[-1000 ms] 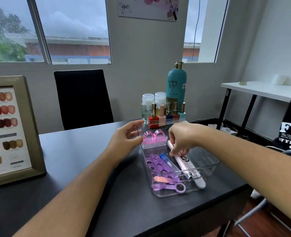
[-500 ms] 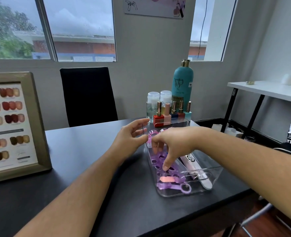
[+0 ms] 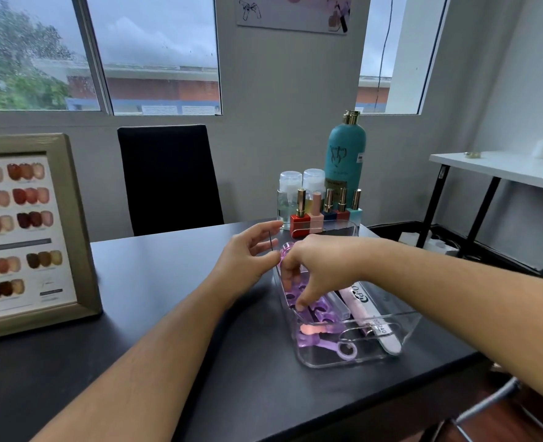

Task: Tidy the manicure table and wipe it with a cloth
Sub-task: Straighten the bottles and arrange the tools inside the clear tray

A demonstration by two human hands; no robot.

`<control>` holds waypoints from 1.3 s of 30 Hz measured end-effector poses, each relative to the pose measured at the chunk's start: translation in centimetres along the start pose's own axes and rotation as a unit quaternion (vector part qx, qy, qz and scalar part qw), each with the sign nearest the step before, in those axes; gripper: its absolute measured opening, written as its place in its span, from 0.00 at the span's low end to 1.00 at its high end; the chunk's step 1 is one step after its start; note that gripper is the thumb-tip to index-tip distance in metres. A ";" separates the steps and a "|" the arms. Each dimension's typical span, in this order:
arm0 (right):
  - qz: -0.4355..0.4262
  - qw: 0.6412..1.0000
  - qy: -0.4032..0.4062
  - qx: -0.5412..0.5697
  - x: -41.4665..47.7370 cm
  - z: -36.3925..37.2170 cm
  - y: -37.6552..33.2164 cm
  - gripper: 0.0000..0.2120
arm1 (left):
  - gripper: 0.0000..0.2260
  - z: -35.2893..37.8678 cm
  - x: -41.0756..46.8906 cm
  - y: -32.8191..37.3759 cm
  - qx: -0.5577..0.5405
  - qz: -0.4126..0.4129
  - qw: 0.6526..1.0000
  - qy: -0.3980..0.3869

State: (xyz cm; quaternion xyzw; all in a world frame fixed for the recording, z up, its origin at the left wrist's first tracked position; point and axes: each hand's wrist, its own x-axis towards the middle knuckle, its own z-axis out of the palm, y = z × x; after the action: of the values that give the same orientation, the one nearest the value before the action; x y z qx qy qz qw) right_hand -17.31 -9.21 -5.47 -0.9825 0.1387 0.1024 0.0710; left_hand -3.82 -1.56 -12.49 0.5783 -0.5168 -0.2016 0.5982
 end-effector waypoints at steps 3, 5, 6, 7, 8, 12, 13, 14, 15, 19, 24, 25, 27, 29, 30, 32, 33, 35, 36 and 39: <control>0.000 1.000 0.013 -0.011 0.3 0.1 -0.2 0.11 | 0.22 0.0 0.0 0.0 0.003 -0.002 1.000 0.000; -0.001 1.000 0.000 0.003 0.4 0.1 -0.2 0.08 | 0.21 0.0 0.0 0.0 0.007 -0.004 1.000 -0.002; 0.001 1.000 -0.015 0.012 0.4 0.1 -0.2 0.08 | 0.21 0.0 0.0 0.0 0.009 -0.004 1.000 -0.002; 0.005 0.999 -0.030 0.018 0.4 0.0 -0.2 0.09 | 0.21 0.0 0.0 -0.1 0.012 -0.004 1.000 -0.001; 0.007 0.999 -0.043 0.020 0.3 -0.1 -0.2 0.10 | 0.22 -0.1 0.1 -0.1 0.013 -0.004 1.000 -0.001; -0.001 0.998 -0.052 0.017 0.5 0.1 -0.4 0.10 | 0.21 0.0 0.1 -0.2 0.015 -0.006 1.000 0.001; -0.002 0.999 -0.049 0.022 0.5 0.3 -0.4 0.09 | 0.21 -0.1 0.1 -0.2 0.014 -0.006 1.000 0.001; -0.003 0.999 -0.046 0.027 0.5 0.3 -0.4 0.08 | 0.21 -0.1 0.1 -0.2 0.015 -0.007 1.000 0.001; -0.002 0.999 -0.042 0.033 0.5 0.3 -0.3 0.07 | 0.21 0.0 0.1 -0.1 0.015 -0.007 1.000 0.001; 0.007 0.998 -0.011 0.055 0.6 -0.3 0.2 0.07 | 0.21 -0.1 0.0 -0.1 0.016 -0.007 1.000 -0.001; 0.010 0.999 0.038 0.009 1.1 0.4 0.2 0.08 | 0.21 0.0 0.0 0.0 0.018 -0.011 1.000 -0.001; 0.011 0.999 0.045 0.002 1.2 0.6 0.2 0.09 | 0.21 0.0 0.0 0.0 0.019 -0.012 1.000 -0.002; 0.013 0.999 0.050 0.002 1.2 0.7 0.2 0.11 | 0.21 -0.1 0.0 0.1 0.020 -0.015 1.000 -0.003; 0.011 0.999 0.049 0.014 1.0 0.7 0.3 0.13 | 0.22 -0.1 0.0 0.1 0.023 -0.017 1.000 -0.002; 0.010 0.998 0.049 0.022 0.8 0.6 0.3 0.13 | 0.22 -0.1 0.0 0.1 0.024 -0.018 1.000 -0.001; 0.012 0.997 0.061 0.039 0.3 0.0 0.5 0.12 | 0.22 -0.1 -0.1 0.1 0.023 -0.017 1.000 -0.002; 0.017 0.997 0.066 0.044 -0.1 -0.5 0.8 0.11 | 0.22 -0.1 -0.1 0.1 0.022 -0.017 1.000 -0.002; 0.028 0.998 0.053 0.033 -0.7 -1.3 1.3 0.08 | 0.22 -0.1 -0.1 0.1 0.021 -0.019 1.000 -0.002; 0.033 0.999 0.035 0.021 -0.9 -1.4 1.4 0.07 | 0.22 0.0 -0.1 0.1 0.020 -0.020 1.000 -0.001; 0.048 0.999 -0.008 -0.004 -1.2 -0.7 1.4 0.08 | 0.22 0.0 -0.1 0.2 0.022 -0.024 0.999 0.002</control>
State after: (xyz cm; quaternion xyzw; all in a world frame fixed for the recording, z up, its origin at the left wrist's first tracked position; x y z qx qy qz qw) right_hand -18.73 -10.35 -4.70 -0.9740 0.1850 0.1146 0.0633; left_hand -3.95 -1.43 -12.41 0.6039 -0.5058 -0.2031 0.5815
